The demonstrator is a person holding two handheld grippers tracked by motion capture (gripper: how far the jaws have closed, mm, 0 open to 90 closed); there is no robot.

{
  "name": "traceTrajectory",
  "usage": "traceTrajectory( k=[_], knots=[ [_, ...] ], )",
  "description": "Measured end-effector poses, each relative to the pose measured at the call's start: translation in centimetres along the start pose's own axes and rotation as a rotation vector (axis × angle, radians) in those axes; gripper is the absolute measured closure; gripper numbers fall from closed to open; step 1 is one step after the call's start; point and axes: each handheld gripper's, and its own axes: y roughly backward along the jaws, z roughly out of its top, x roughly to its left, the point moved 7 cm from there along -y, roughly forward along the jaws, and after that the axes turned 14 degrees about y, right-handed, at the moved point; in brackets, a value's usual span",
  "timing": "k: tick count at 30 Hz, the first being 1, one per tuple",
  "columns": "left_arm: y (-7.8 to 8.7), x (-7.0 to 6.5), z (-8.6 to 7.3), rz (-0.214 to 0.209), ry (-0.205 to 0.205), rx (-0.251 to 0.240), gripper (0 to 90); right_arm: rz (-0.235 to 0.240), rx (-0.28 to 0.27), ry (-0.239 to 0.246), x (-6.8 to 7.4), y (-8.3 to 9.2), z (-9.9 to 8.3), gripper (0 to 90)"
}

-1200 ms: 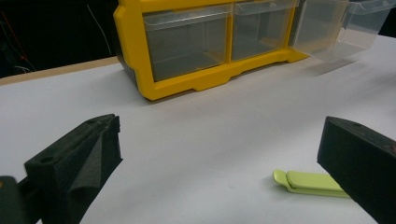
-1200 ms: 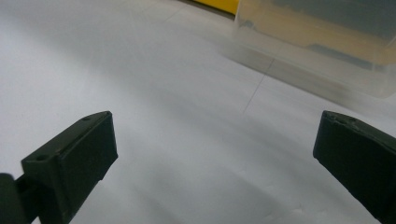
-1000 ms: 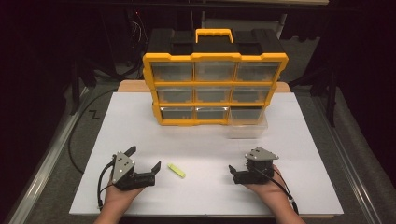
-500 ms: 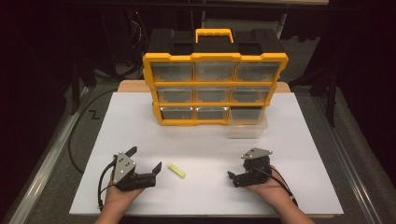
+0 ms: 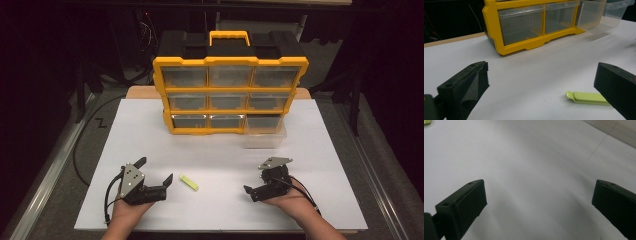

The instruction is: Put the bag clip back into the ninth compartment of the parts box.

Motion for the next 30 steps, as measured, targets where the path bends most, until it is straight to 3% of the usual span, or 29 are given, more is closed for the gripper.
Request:
traceTrajectory(
  k=[18,30],
  knots=[
    [0.0,0.1,0.1,0.001,0.003,-0.004,0.3,0.079,0.003,0.110,3.0,-1.6,2.7,1.1],
    [0.0,0.2,0.2,-0.002,0.006,-0.009,0.3,0.142,0.010,0.173,5.4,-2.8,4.8,5.9]
  ],
)
